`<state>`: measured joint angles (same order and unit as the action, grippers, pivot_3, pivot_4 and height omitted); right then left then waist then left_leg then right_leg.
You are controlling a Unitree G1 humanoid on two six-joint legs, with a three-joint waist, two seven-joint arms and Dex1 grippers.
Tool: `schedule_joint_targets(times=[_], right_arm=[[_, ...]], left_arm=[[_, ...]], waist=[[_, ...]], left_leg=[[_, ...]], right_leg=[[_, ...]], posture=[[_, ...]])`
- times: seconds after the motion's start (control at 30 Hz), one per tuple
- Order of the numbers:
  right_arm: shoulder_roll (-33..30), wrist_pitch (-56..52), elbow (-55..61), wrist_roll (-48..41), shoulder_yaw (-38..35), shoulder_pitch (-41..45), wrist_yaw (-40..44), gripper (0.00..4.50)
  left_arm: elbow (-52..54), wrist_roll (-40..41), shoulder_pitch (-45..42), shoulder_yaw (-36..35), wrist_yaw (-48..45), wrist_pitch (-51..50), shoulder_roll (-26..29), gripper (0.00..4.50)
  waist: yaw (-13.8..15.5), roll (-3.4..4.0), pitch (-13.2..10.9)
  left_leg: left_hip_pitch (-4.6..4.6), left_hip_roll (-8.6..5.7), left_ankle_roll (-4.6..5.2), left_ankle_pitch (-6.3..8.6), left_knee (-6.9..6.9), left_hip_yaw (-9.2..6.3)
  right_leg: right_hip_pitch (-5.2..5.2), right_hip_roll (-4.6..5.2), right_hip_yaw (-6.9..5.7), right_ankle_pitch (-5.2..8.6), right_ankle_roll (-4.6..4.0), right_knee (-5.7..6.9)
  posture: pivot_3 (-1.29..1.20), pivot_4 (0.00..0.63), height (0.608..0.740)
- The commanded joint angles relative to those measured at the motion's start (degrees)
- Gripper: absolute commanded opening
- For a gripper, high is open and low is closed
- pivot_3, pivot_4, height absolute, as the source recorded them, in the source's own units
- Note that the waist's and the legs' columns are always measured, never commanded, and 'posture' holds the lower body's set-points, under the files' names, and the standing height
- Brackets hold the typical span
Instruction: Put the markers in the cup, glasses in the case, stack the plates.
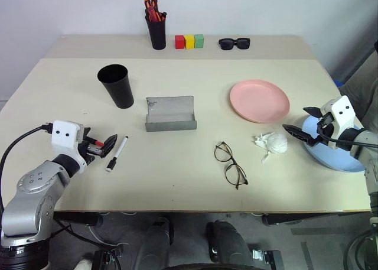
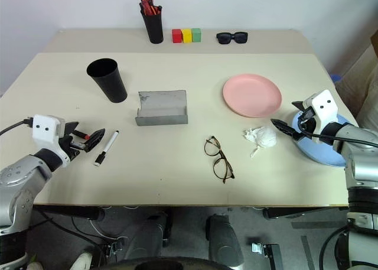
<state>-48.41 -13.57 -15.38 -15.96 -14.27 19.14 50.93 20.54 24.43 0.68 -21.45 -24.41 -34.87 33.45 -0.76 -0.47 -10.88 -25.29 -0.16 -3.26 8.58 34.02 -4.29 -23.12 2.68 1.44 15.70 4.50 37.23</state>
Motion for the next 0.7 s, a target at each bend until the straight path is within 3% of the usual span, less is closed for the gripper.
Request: schedule_joint_targets(times=[0.03,0.7], right_arm=[[0.0,0.2,2.0,-0.3,-0.1,1.7,-0.3,4.5],[3.6,-3.9,12.0,-2.4,1.1,-2.5,-1.4,4.5]], left_arm=[[2.5,0.6,0.5,-1.8,1.0,0.0,-0.3,4.43],[0.9,0.6,-0.1,-2.4,0.1,-0.4,1.2,4.43]], waist=[[0.0,0.0,0.0],[0.0,0.0,0.0]], left_leg=[[0.0,0.0,0.0,0.0,0.0,0.0],[0.0,0.01,0.0,0.0,0.01,0.0]], right_leg=[[0.0,0.0,0.0,0.0,0.0,0.0],[0.01,0.0,0.01,0.0,-0.01,0.01]], posture=[[0.0,0.15,0.74],[0.0,0.15,0.74]])
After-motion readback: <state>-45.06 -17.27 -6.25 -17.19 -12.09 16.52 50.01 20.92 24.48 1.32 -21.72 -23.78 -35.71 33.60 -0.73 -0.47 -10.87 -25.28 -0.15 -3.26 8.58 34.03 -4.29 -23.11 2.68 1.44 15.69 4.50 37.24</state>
